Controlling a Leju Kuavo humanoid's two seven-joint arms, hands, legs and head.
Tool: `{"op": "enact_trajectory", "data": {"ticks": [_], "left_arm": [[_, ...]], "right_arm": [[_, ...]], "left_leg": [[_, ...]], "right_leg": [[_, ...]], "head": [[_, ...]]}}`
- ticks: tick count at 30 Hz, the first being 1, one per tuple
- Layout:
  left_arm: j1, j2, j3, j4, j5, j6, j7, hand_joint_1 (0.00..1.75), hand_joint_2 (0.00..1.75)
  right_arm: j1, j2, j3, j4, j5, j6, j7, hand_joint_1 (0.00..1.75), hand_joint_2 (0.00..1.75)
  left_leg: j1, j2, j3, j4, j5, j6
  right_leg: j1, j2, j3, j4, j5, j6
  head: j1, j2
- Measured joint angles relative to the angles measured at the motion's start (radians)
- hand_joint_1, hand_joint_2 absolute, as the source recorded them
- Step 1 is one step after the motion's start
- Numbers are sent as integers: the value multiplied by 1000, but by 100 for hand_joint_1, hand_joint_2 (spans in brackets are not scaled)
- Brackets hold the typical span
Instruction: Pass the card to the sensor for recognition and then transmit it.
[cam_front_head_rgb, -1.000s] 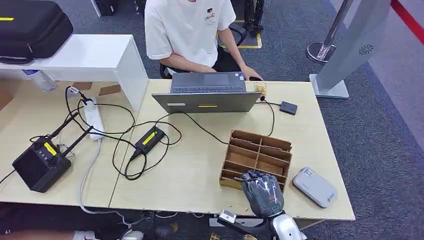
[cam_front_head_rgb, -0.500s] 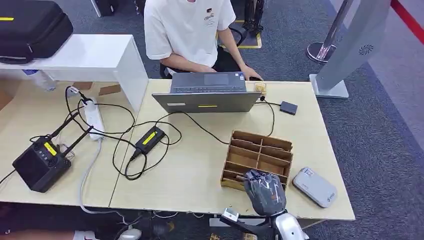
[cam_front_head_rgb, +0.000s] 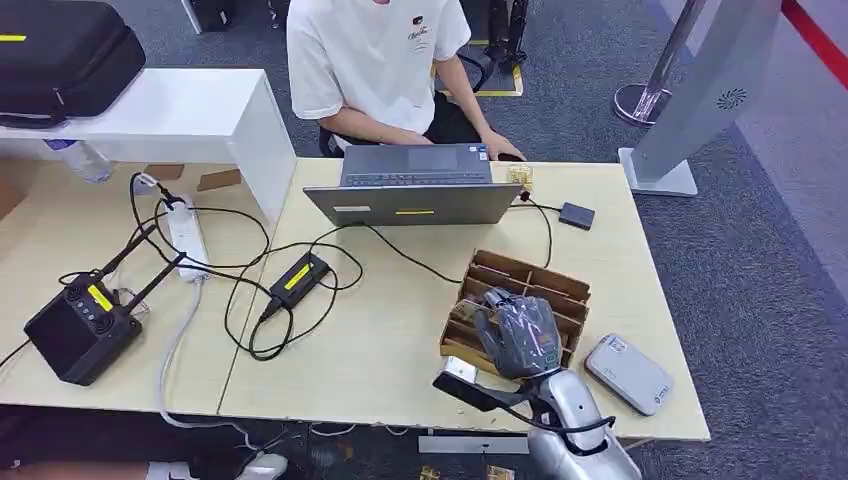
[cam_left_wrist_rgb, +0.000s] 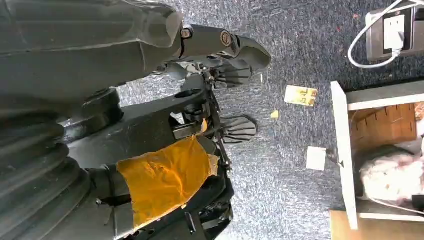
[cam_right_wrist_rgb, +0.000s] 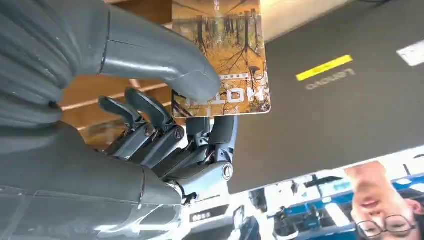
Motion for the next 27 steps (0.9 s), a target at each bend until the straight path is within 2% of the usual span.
{"op": "enact_trajectory", "data": {"ticks": [6,12,17,27], "left_arm": [[18,-2,3,0,-34,-34,-26,0,175],[25,-7,3,0,-50,-45,-29,0,175],[19,-15,3,0,-77,-52,-15,0,175],[9,-48,3,0,-141,-66,32,0,175]], "right_arm": [[-40,-35,24,-36,-59,80,13,175,175],[-86,-50,35,-67,-132,143,-4,175,175],[-155,-50,44,-88,-159,146,7,175,175],[-402,-4,51,-80,-18,96,127,175,175]], "left_leg": [[0,0,-1,0,0,0],[0,0,0,0,0,0],[0,0,0,0,1,0],[0,-1,-1,0,2,0]], "right_leg": [[0,0,0,0,0,0],[0,0,0,0,0,0],[0,0,0,1,1,0],[0,-1,0,0,2,0]], "head": [[0,0],[0,0],[0,0],[1,0]]}}
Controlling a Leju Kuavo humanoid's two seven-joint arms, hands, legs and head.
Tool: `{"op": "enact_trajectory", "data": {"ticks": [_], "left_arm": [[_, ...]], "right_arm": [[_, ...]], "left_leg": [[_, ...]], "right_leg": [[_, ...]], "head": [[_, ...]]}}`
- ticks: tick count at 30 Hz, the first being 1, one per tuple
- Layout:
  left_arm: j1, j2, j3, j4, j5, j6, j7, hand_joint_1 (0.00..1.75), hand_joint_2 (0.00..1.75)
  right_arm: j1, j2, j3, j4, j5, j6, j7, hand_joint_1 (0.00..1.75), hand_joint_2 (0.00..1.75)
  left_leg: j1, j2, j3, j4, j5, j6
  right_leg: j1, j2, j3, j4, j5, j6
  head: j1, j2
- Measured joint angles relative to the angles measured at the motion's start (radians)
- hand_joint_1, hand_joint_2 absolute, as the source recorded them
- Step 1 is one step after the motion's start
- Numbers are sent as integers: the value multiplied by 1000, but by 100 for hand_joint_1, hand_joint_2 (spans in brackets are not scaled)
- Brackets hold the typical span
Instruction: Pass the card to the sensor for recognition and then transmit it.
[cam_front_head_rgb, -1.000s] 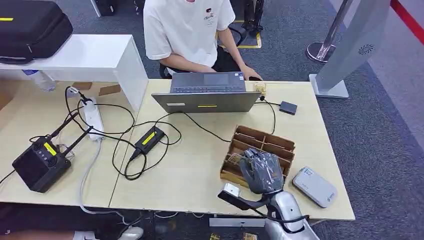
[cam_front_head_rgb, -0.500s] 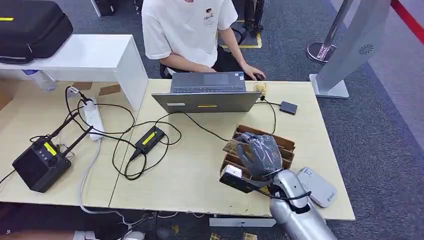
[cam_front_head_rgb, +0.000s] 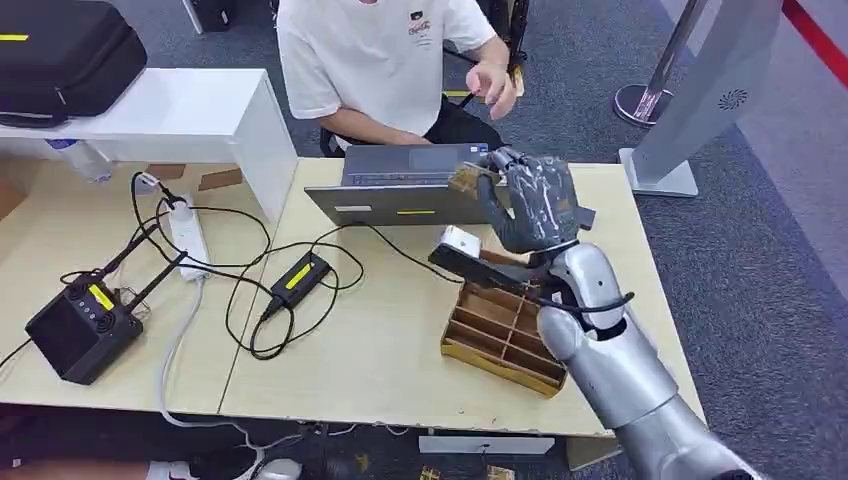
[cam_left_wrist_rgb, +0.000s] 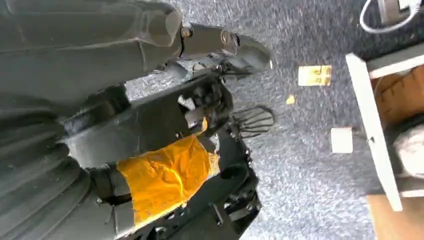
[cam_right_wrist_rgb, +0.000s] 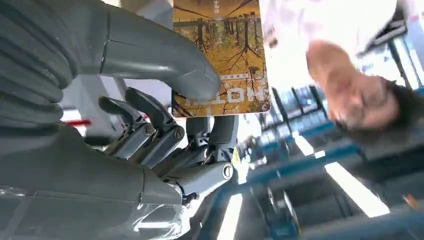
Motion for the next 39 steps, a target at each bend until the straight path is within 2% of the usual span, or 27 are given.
{"op": "enact_trajectory", "data": {"ticks": [5,11,14,17,18,23,33,37,38,39], "left_arm": [[-7,-11,0,0,-31,-23,33,0,175],[-16,-19,0,0,-66,-33,61,0,175],[-16,-32,-2,0,-86,-42,64,0,175],[-16,-43,-2,0,-96,-42,66,0,175],[-16,-48,-3,0,-98,-42,66,0,175],[-17,-64,-3,0,-106,-55,72,0,175],[-18,-68,-3,0,-107,-55,75,0,175],[-19,-88,-3,0,-97,-47,89,0,175],[-20,-91,-3,0,-96,-46,90,0,175],[-16,-95,-6,-10,-129,-59,72,0,175]], "right_arm": [[-93,42,5,68,132,-73,60,175,175],[-156,92,11,192,254,-147,114,175,175],[-174,108,12,252,310,-160,150,175,175],[-186,120,12,301,329,-163,159,175,175],[-189,123,12,315,330,-164,159,0,175],[-190,140,14,375,352,-187,161,0,175],[-190,141,14,379,355,-188,161,0,175],[-190,154,17,410,366,-192,161,0,175],[-190,155,19,420,368,-191,165,0,175],[-186,148,16,428,415,-189,221,0,175]], "left_leg": [[0,-1,0,0,0,0],[0,-2,-2,0,2,1],[0,-3,-3,1,2,2],[-1,-5,-4,1,3,2],[-1,-5,-5,2,3,2],[-2,-6,-7,3,3,2],[-2,-6,-7,3,3,2],[-2,-9,-12,4,4,5],[-2,-11,-14,5,5,6],[-2,-11,-19,8,5,6]], "right_leg": [[0,-1,0,0,0,0],[0,-3,0,0,0,0],[0,-3,-1,-1,1,1],[-1,-5,-1,-1,1,1],[-1,-5,-1,-1,2,2],[-2,-5,-4,-1,2,3],[-2,-6,-4,-1,2,3],[-2,-10,-6,-1,3,4],[-2,-11,-7,-1,3,4],[-3,-12,-11,-1,3,5]], "head": [[-1,0],[-1,0],[0,0],[0,0],[-1,0],[-1,0],[-1,0],[0,0],[-1,0],[-1,0]]}}
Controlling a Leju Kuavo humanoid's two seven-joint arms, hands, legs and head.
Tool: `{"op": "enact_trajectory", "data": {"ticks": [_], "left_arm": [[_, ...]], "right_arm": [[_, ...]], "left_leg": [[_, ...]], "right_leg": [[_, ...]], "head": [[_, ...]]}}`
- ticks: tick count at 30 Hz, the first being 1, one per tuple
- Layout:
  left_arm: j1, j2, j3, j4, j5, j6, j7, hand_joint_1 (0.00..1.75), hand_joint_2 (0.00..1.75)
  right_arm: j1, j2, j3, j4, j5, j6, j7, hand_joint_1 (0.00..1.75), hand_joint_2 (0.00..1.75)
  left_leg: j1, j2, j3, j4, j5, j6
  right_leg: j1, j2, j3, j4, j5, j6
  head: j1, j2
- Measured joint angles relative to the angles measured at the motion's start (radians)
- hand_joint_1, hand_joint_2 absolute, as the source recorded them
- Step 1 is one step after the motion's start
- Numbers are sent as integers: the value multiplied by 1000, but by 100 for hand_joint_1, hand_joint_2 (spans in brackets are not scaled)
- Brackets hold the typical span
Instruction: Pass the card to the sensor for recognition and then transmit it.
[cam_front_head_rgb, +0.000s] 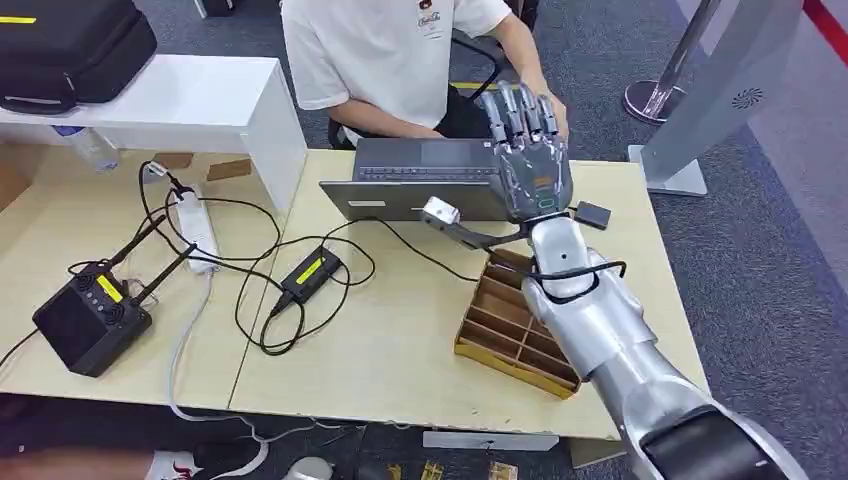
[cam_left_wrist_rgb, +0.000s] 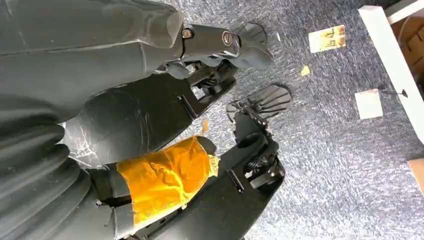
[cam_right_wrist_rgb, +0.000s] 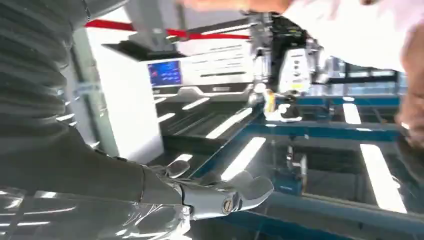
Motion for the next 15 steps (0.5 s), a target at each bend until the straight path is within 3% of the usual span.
{"op": "enact_trajectory", "data": {"ticks": [3,9,15], "left_arm": [[18,-7,-11,-32,-10,-1,-5,0,175],[20,-9,-11,-35,5,-11,-8,0,175],[27,-8,-11,-45,12,-16,-15,0,175]], "right_arm": [[9,-72,-43,56,88,14,75,0,175],[-30,-230,-53,183,111,23,211,0,175],[-44,-343,-49,254,110,28,222,0,175]], "left_leg": [[0,-4,-17,7,2,4],[0,-4,-25,13,1,8],[-1,-2,-29,14,2,11]], "right_leg": [[-2,-4,-9,0,3,5],[-3,-3,-14,-3,7,12],[-3,-1,-17,-3,10,16]], "head": [[0,0],[1,0],[0,0]]}}
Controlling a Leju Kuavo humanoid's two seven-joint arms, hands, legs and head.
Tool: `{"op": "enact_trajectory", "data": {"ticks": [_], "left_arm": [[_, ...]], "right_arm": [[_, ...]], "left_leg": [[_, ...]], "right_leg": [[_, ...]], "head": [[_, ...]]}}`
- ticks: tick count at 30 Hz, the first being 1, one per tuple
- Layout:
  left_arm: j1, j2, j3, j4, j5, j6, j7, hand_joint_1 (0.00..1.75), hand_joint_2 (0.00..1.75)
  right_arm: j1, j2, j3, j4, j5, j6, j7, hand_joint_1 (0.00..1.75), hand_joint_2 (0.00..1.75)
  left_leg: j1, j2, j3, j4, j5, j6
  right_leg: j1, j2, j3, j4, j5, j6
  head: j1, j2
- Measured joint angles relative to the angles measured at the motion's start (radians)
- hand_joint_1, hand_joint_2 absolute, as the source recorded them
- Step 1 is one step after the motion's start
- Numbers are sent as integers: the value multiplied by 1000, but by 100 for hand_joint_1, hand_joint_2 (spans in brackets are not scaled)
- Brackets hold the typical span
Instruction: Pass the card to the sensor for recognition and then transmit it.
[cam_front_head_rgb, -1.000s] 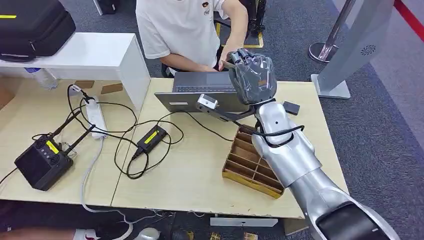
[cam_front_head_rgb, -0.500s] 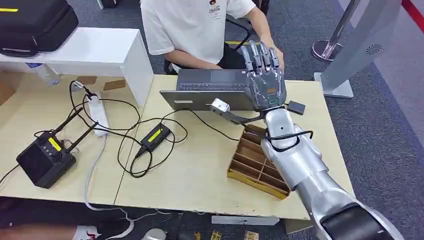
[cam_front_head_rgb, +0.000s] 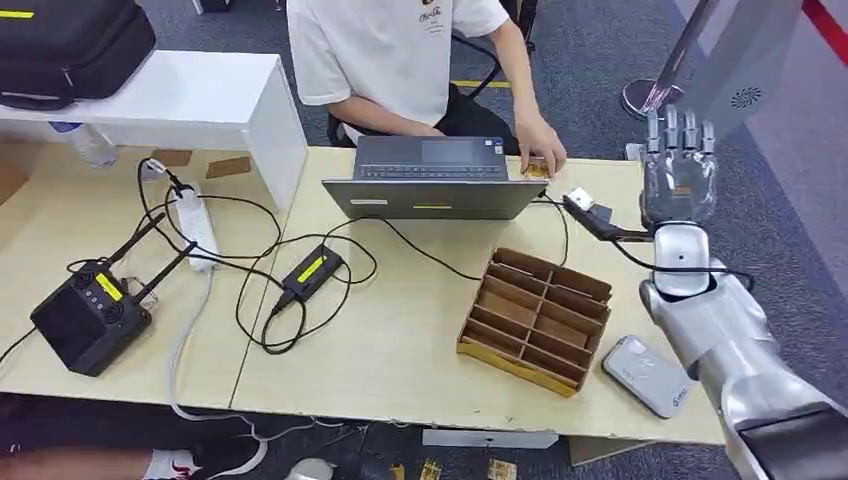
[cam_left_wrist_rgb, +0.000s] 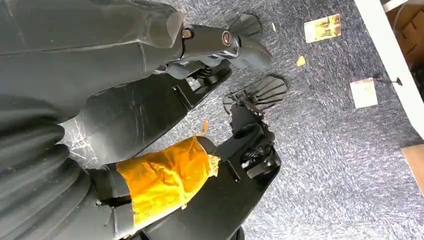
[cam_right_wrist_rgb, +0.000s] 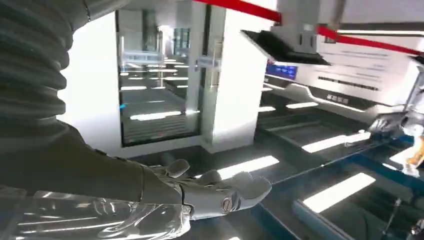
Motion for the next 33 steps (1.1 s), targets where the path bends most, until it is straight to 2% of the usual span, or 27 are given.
{"op": "enact_trajectory", "data": {"ticks": [9,15,19,21,24,33], "left_arm": [[2,6,0,-6,11,5,6,0,175],[-13,33,0,7,63,15,26,0,175],[-17,46,1,10,69,20,34,0,175],[-23,68,15,16,96,29,50,0,175],[-34,102,35,24,113,26,52,0,175],[-36,144,66,41,129,29,59,0,175]], "right_arm": [[-3,-29,5,35,2,16,13,0,175],[-55,-132,37,120,2,120,78,0,175],[-48,-209,35,168,0,227,118,0,175],[-36,-239,29,190,-6,282,114,0,175],[13,-279,10,216,-24,390,146,0,175],[183,-381,-69,255,-39,473,168,0,175]], "left_leg": [[0,0,-4,0,2,2],[-1,-1,-3,0,2,2],[-2,1,-1,-1,3,2],[-1,2,1,-1,3,2],[-1,3,6,-3,3,2],[-1,2,9,-6,3,1]], "right_leg": [[0,-1,-5,2,0,0],[0,-1,-4,1,1,1],[0,1,-5,2,2,1],[1,2,-5,3,2,1],[2,3,-1,3,2,1],[1,3,1,3,1,-1]], "head": [[0,0],[1,0],[0,0],[0,0],[0,0],[0,0]]}}
